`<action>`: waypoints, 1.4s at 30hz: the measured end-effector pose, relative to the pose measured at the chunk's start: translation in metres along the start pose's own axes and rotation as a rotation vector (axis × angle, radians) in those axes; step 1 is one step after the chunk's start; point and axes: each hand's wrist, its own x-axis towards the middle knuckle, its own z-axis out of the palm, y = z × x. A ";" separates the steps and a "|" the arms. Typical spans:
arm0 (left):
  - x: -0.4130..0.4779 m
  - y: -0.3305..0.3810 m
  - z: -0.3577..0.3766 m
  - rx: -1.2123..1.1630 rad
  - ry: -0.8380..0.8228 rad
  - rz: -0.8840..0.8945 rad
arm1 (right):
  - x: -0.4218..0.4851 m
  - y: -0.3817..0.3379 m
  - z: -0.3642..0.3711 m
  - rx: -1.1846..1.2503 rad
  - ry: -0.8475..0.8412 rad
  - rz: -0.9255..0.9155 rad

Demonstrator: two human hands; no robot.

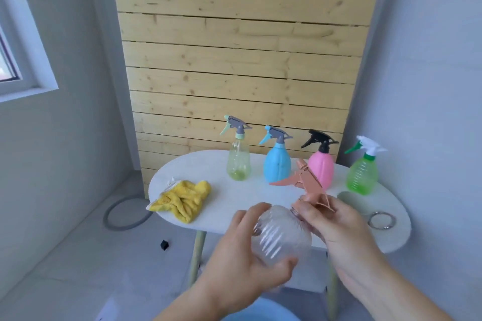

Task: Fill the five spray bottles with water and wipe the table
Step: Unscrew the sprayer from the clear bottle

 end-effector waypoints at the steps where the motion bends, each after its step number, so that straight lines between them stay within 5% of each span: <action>1: -0.005 0.004 0.001 -0.082 -0.041 -0.057 | -0.007 0.001 -0.006 0.027 -0.031 0.012; 6: -0.026 0.006 0.009 -0.369 -0.295 -0.240 | -0.028 0.008 -0.033 0.161 -0.162 0.159; 16: -0.040 -0.009 0.016 -0.135 -0.273 -0.267 | -0.034 0.010 -0.052 -0.195 -0.295 0.161; 19: -0.038 -0.013 0.016 -0.104 -0.266 -0.273 | -0.033 0.014 -0.050 -0.403 -0.219 0.132; 24: -0.034 -0.022 0.014 -0.085 -0.273 -0.295 | -0.021 0.019 -0.057 -0.226 -0.341 0.198; 30: -0.032 -0.028 0.015 -0.065 -0.300 -0.290 | -0.017 0.033 -0.047 -0.400 -0.229 0.177; 36: -0.027 -0.029 0.005 -0.295 -0.283 -0.324 | 0.004 0.025 -0.060 -0.079 -0.138 0.159; 42: -0.026 -0.038 -0.006 -0.265 -0.094 -0.385 | 0.028 -0.001 -0.087 -0.094 0.257 -0.074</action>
